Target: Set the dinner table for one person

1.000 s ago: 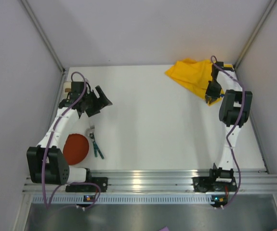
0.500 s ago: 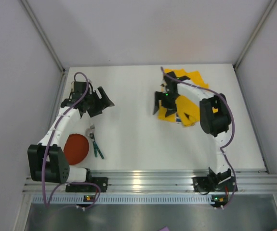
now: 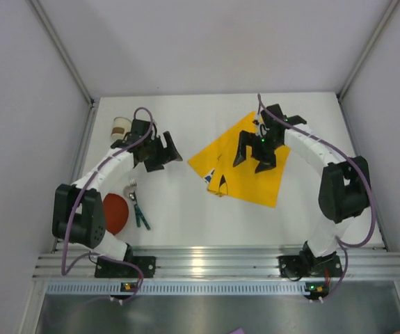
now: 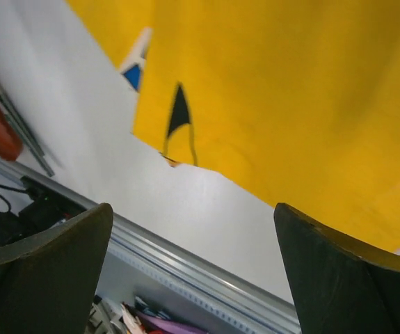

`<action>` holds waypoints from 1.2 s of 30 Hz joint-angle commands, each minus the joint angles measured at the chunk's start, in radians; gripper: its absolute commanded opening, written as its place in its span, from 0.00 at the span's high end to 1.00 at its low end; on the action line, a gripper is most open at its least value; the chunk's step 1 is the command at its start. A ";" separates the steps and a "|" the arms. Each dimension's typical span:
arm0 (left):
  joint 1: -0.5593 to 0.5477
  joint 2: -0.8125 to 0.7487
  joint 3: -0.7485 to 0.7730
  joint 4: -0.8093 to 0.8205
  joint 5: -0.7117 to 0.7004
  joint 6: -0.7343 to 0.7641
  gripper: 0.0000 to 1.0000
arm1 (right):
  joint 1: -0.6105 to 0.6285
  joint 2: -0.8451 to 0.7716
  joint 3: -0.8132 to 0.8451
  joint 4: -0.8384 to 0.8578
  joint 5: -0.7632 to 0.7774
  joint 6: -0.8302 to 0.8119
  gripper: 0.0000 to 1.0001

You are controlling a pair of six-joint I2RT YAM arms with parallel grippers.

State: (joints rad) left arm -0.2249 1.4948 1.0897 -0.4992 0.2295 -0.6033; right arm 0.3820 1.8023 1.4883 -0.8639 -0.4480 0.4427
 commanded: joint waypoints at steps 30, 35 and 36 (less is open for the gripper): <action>-0.185 0.739 0.455 0.111 0.314 0.129 0.42 | -0.491 -0.339 -0.497 0.063 0.115 -0.056 0.00; -0.200 0.717 0.411 0.111 0.281 0.125 0.79 | -0.473 -0.195 -0.517 0.293 -0.049 0.039 0.00; -0.200 0.713 0.408 0.111 0.283 0.123 0.84 | -0.462 -0.169 -0.508 0.313 -0.050 0.045 0.00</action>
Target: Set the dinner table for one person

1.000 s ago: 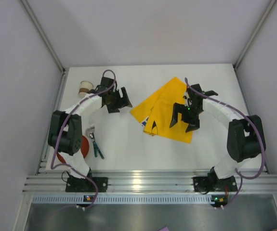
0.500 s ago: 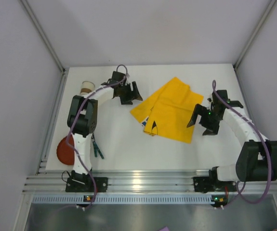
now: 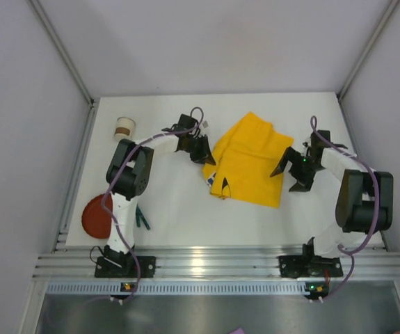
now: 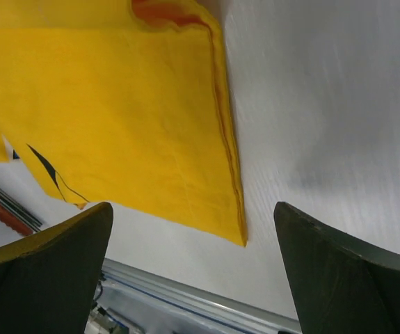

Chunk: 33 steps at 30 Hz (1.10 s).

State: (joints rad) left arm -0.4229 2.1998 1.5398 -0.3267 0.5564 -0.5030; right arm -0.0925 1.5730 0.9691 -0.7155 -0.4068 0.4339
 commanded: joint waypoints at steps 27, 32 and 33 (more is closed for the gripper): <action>-0.002 -0.138 -0.196 -0.051 -0.078 -0.005 1.00 | 0.166 0.251 -0.024 0.278 -0.067 0.063 0.98; -0.002 -0.133 -0.193 -0.038 -0.087 -0.015 1.00 | 0.168 0.251 -0.010 0.261 -0.066 0.045 1.00; -0.002 -0.135 -0.190 -0.041 -0.114 -0.020 1.00 | 0.168 0.252 -0.007 0.257 -0.064 0.042 1.00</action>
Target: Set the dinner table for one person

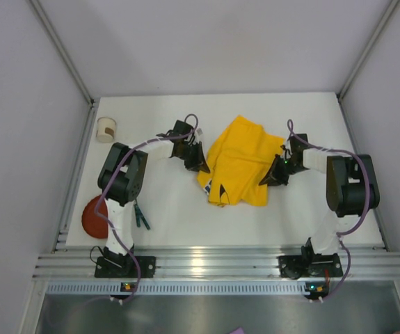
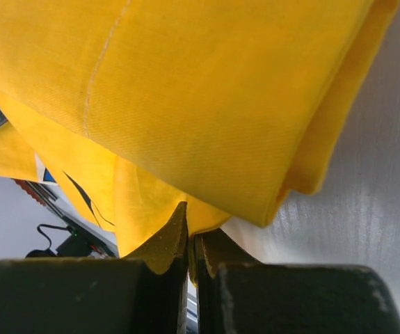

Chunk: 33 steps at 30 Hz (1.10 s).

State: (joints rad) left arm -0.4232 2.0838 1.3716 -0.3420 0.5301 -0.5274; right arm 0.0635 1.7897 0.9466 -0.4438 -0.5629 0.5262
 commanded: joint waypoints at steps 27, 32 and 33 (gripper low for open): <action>0.176 -0.461 -0.390 -0.287 -0.728 -0.374 1.00 | -0.294 -0.013 0.032 -0.294 0.367 -0.066 1.00; 0.176 -0.479 -0.388 -0.325 -0.697 -0.365 1.00 | -0.295 -0.160 -0.048 -0.363 0.408 -0.012 1.00; 0.176 -0.481 -0.381 -0.333 -0.694 -0.355 1.00 | -0.294 -0.185 -0.055 -0.383 0.419 -0.006 1.00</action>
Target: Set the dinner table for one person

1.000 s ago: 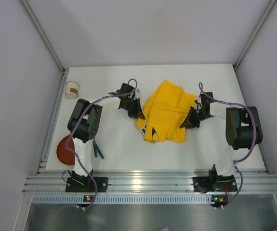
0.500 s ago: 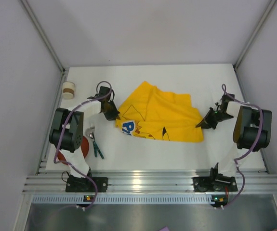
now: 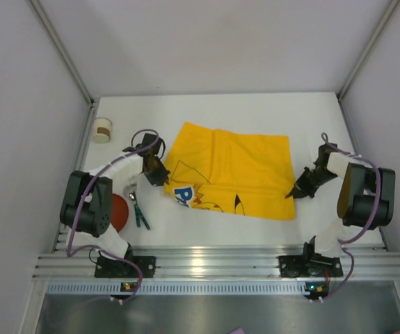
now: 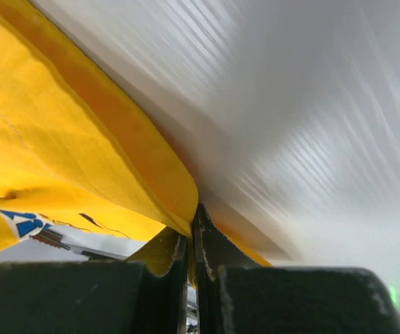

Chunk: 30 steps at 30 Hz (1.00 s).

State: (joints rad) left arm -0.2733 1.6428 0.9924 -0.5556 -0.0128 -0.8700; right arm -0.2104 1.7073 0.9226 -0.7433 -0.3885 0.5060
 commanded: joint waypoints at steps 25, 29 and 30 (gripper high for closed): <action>0.052 -0.049 0.436 -0.447 -0.162 0.080 0.33 | -0.040 -0.221 0.125 -0.140 0.221 -0.020 0.17; 0.069 0.011 0.443 -0.198 -0.052 0.182 0.34 | -0.037 -0.140 0.258 -0.131 0.202 -0.014 0.06; 0.075 0.037 0.454 -0.149 0.000 0.198 0.35 | -0.034 -0.118 0.283 -0.119 0.180 -0.011 0.06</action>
State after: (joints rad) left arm -0.2134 1.6222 1.4113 -0.9009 -0.1070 -0.7631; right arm -0.2443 1.5391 1.1034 -0.8841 -0.1928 0.4911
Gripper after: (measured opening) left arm 0.655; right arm 0.940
